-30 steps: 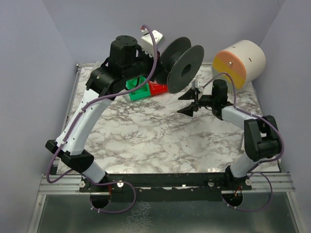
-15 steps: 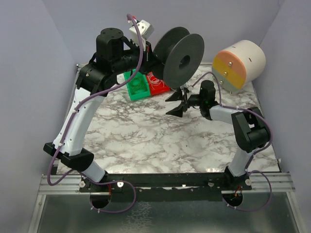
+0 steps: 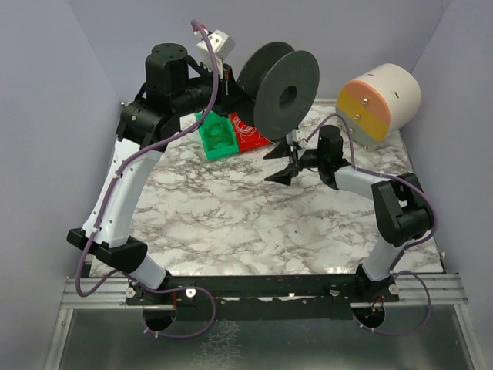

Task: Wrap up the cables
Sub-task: Wrap the cable around the cable reel.

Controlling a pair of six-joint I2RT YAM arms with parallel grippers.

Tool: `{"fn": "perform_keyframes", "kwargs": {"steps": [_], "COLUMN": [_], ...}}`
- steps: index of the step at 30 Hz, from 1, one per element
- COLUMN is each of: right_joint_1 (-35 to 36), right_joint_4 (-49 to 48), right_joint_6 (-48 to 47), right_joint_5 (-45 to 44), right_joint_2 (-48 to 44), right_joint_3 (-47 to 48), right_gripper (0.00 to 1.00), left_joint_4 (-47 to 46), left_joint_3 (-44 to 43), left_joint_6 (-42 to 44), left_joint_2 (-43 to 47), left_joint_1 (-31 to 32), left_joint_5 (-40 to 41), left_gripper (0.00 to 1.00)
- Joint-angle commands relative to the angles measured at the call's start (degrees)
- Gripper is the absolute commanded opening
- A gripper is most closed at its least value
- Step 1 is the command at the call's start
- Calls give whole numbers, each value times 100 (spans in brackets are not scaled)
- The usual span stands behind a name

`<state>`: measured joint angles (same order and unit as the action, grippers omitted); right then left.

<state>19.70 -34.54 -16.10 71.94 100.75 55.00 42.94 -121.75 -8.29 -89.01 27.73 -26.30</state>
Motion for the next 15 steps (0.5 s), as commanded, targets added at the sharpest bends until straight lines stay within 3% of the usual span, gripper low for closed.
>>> {"fn": "perform_keyframes", "kwargs": {"steps": [1, 5, 15], "right_joint_1": [16, 33, 277], "right_joint_4": [-376, -967, -588], "right_joint_6": [193, 1007, 930], "right_joint_5": [-379, -478, -342], "right_joint_2": [-106, 164, 612], "right_joint_3": [46, 228, 622], "right_gripper": [77, 77, 77], "left_joint_4": [-561, -600, -724], "left_joint_3": [103, 196, 285], "left_joint_6": [-240, -289, -464], "left_joint_2": [273, 275, 184], "left_joint_1": [-39, -80, -199], "left_joint_5": [-464, -571, -915], "left_gripper": [0, 0, 0]}}
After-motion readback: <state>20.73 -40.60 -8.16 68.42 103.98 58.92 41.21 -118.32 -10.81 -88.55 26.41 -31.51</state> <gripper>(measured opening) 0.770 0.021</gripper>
